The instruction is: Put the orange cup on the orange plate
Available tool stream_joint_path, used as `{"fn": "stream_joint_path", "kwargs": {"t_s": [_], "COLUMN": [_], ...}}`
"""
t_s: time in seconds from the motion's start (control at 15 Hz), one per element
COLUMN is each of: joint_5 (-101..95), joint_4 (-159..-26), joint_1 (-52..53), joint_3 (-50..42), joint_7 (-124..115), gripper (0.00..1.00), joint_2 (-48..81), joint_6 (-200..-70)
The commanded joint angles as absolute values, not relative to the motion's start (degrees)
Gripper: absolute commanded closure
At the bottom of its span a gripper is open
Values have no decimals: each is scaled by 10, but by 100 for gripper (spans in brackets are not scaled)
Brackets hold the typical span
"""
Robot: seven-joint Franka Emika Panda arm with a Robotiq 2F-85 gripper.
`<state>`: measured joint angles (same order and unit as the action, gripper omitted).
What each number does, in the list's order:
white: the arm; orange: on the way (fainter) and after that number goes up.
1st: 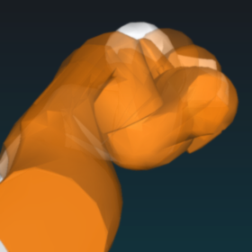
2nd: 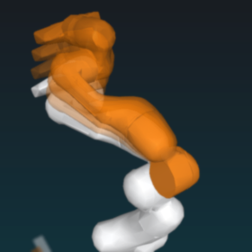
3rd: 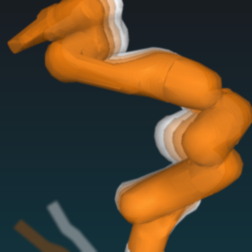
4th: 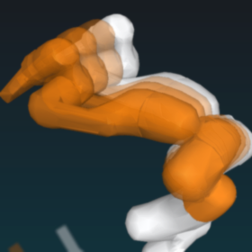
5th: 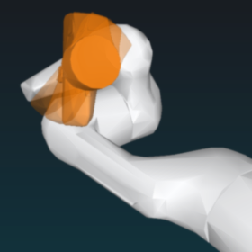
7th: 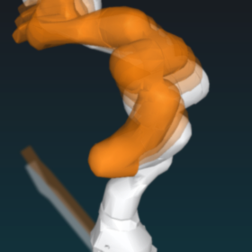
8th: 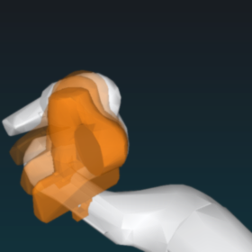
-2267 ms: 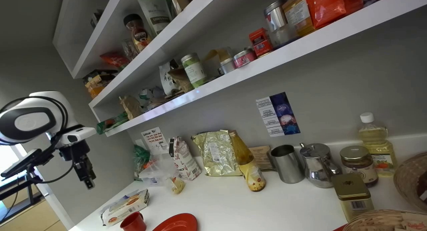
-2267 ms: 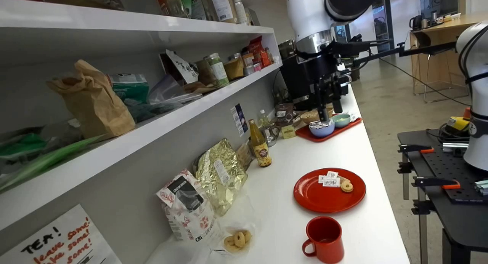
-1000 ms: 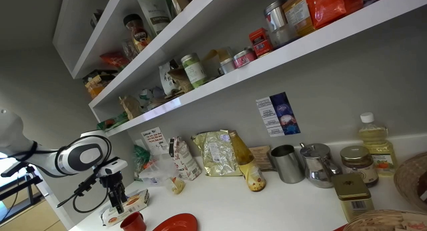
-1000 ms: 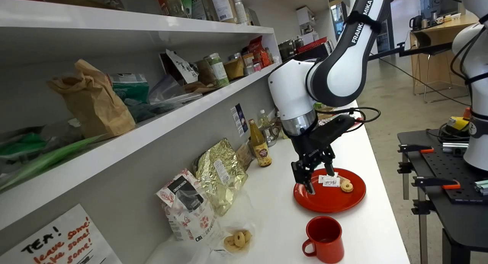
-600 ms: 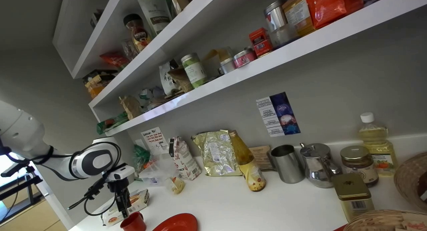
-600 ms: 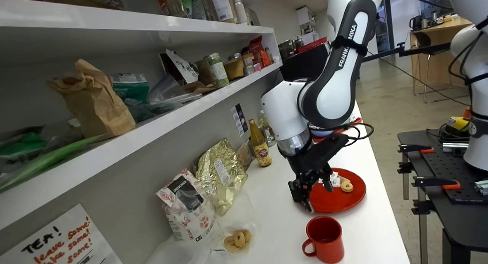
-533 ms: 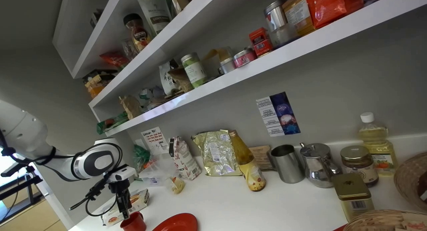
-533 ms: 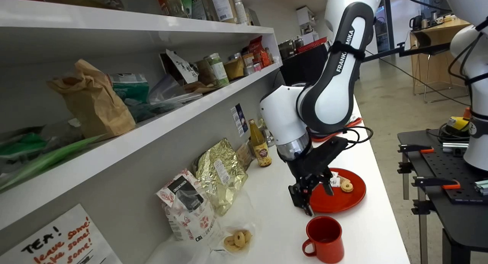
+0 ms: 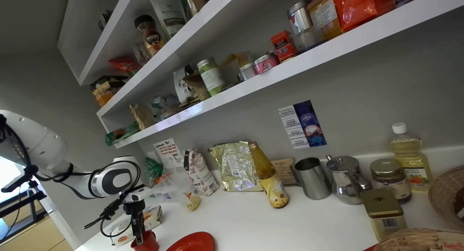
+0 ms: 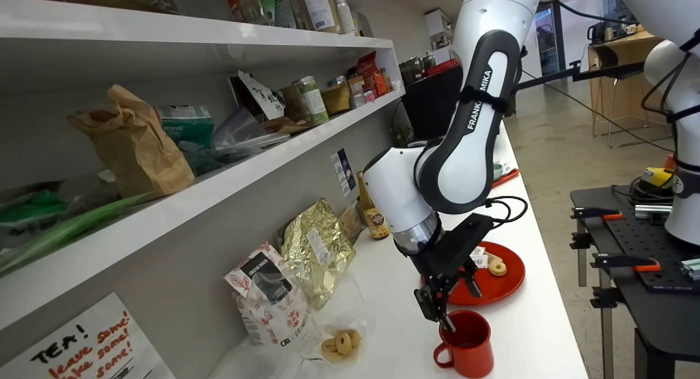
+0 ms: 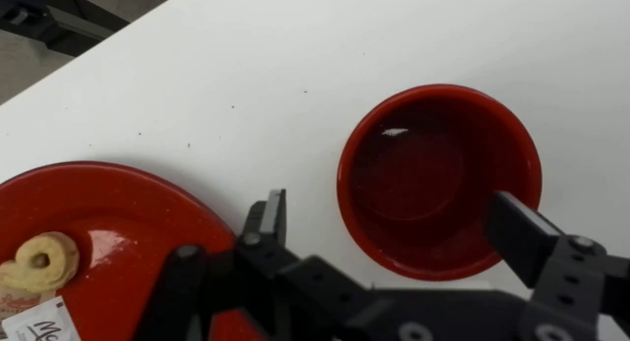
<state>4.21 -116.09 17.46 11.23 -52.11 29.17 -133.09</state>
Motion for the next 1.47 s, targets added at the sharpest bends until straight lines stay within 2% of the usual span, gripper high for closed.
{"fn": "stream_joint_path", "kwargs": {"t_s": [0.0,0.6,0.67,0.73,0.8,1.4], "joint_5": [55,61,61,61,61,65], "joint_4": [-1128,-1118,-1119,-1120,-1121,-1126], "joint_1": [186,196,195,195,195,190], "joint_3": [99,99,99,99,98,95], "joint_7": [-510,-503,-499,-497,-496,-492], "gripper": [0,0,25,26,32,99], "joint_2": [310,337,340,342,344,342], "joint_6": [-1301,-1283,-1283,-1282,-1281,-1279]}}
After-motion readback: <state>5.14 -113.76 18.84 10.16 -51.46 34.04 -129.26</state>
